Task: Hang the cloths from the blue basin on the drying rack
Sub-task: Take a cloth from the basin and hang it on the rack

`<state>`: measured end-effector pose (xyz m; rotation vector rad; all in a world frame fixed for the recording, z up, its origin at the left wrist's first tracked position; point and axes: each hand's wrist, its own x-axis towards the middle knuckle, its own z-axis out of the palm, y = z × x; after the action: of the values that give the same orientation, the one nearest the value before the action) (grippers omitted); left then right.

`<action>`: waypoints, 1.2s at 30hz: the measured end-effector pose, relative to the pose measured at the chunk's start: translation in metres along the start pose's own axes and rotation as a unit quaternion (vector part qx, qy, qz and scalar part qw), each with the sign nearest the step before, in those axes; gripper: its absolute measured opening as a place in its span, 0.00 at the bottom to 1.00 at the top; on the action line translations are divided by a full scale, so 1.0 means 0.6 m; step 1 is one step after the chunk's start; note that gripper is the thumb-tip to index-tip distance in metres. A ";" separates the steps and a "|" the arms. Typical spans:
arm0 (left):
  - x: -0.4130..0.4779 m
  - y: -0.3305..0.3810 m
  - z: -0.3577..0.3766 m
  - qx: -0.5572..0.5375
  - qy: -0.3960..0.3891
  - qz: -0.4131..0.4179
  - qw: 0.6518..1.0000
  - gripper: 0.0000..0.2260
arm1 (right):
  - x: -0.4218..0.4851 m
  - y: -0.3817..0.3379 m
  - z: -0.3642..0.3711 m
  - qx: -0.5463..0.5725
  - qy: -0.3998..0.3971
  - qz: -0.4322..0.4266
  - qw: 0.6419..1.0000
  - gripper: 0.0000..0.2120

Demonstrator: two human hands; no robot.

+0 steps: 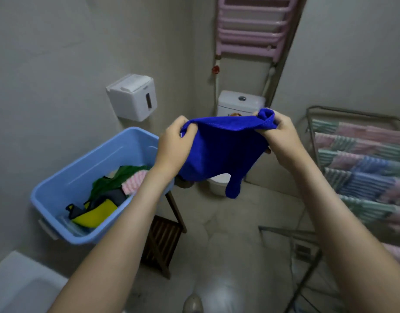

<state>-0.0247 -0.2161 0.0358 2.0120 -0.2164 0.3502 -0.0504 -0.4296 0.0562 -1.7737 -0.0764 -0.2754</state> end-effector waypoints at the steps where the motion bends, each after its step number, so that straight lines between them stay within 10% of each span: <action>1: -0.018 0.009 0.014 0.007 -0.018 -0.001 1.000 0.16 | -0.024 0.004 -0.021 -0.003 0.015 0.011 1.000 0.13; 36: -0.537 0.311 0.151 -0.147 -0.515 0.083 0.841 0.13 | -0.782 -0.147 -0.297 -0.147 0.446 0.086 0.879 0.14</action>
<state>-0.3705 -0.3808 0.0456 1.6833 -1.0475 -0.6755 -0.5486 -0.5371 0.0689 -1.7718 0.8187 -0.9868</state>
